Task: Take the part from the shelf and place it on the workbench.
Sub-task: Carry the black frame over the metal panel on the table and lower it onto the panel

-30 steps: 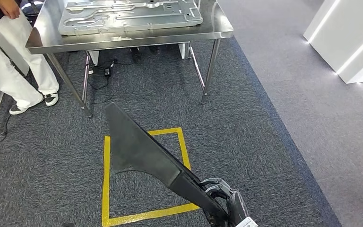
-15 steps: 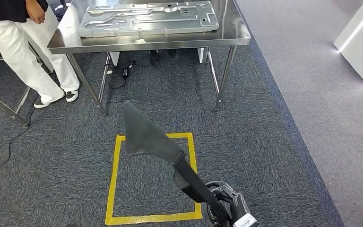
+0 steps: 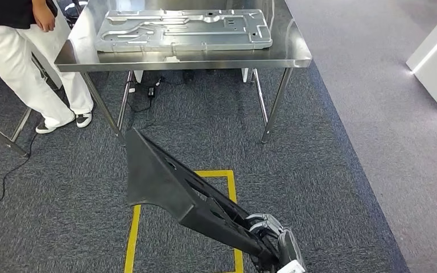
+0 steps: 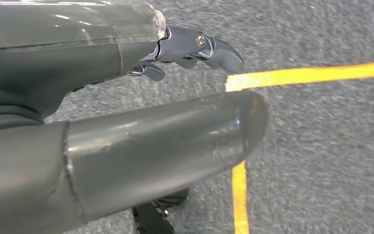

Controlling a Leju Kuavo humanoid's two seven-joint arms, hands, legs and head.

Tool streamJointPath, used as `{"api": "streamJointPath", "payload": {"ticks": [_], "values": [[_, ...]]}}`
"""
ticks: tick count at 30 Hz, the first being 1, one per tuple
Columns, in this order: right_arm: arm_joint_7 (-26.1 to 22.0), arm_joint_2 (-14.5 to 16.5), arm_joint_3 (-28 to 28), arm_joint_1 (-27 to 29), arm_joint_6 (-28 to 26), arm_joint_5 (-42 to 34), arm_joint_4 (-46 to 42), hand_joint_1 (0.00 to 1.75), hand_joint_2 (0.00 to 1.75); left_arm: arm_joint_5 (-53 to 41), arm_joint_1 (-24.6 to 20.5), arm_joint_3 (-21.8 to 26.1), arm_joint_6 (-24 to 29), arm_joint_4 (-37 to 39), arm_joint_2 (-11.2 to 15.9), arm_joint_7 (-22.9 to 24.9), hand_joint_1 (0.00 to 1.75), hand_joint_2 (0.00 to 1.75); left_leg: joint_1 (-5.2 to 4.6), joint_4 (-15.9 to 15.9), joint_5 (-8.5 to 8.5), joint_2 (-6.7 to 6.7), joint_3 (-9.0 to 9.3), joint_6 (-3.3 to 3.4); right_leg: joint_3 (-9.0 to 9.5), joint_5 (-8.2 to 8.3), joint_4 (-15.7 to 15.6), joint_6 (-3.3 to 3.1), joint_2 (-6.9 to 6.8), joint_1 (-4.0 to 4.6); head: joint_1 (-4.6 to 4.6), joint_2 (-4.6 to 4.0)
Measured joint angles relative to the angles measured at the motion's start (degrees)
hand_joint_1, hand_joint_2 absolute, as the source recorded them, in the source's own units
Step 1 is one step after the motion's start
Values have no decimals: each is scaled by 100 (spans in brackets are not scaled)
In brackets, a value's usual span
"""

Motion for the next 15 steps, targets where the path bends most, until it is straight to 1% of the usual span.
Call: {"api": "streamJointPath", "payload": {"ticks": [1,2,3,4,5,6,7,8,9,10,11,12,13,14,15], "values": [[16,0,-1,-9,26,75,-23,175,175,-20,5,25,-5,1,-4,-8,0,0,32,0,-105,-3,127,-32,-24,188,-273,31,-17,-27,-1,0],[33,0,-2,-16,48,143,-41,175,175,-39,5,53,-9,2,-9,-16,0,0,56,6,-219,-2,261,-73,-28,597,-602,47,-49,-45,1,0],[57,2,-5,-27,62,201,-52,175,175,-52,9,78,-12,5,-12,-22,0,0,69,2,-328,-1,380,-120,-19,969,-842,46,-89,-50,1,0],[81,7,-10,-33,66,249,-62,175,175,-62,9,98,-14,7,-13,-27,0,0,70,-31,-437,6,497,-177,5,1252,-984,18,-108,-43,0,0],[102,16,-21,-34,64,288,-82,175,175,-67,3,117,-15,10,-12,-35,0,0,64,-48,-489,14,618,-238,39,1387,-1037,-29,-108,-28,-1,0],[115,26,-36,-43,62,313,-107,175,175,-68,-10,134,-17,11,-11,-44,0,0,61,-10,-453,16,686,-296,115,1296,-1017,-89,-90,-16,-2,0],[119,40,-50,-48,57,330,-139,175,175,-70,-32,154,-16,12,-10,-53,0,0,66,138,-355,20,689,-342,225,1224,-1041,-152,-58,-20,-4,0],[122,57,-66,-54,52,340,-166,175,175,-72,-53,175,-14,13,-10,-61,0,0,73,435,-193,20,600,-369,352,1168,-1092,-210,-49,-27,-3,-1],[127,72,-79,-62,48,344,-180,175,175,-77,-72,196,-7,17,-10,-65,0,0,80,816,-68,19,403,-380,492,1121,-1143,-263,-48,-30,-7,0],[144,89,-93,-62,50,337,-188,175,175,-82,-81,218,12,26,-10,-67,0,0,83,1194,-75,21,150,-378,631,1080,-1203,-309,-44,-27,-9,0],[164,98,-109,-57,55,324,-188,175,175,-88,-80,242,43,38,-10,-65,0,0,73,1481,-205,24,-103,-373,749,1031,-1255,-344,-44,-10,-11,0],[191,102,-124,-45,58,320,-187,175,175,-100,-74,271,80,52,-9,-62,0,0,59,1640,-482,25,-345,-365,860,981,-1305,-367,-36,8,-14,1],[232,105,-135,-29,61,333,-186,175,175,-117,-64,304,116,70,-9,-58,0,0,43,1675,-798,26,-552,-356,959,923,-1346,-382,-31,23,-13,0],[278,105,-142,-14,56,374,-184,175,175,-145,-54,338,142,87,-9,-55,0,0,24,1602,-1020,27,-711,-340,1045,862,-1371,-385,-33,37,-13,0],[334,105,-145,0,50,432,-180,175,175,-177,-51,369,157,107,-9,-55,0,0,7,1436,-1068,34,-834,-313,1132,793,-1384,-386,-45,50,-13,0]]}}
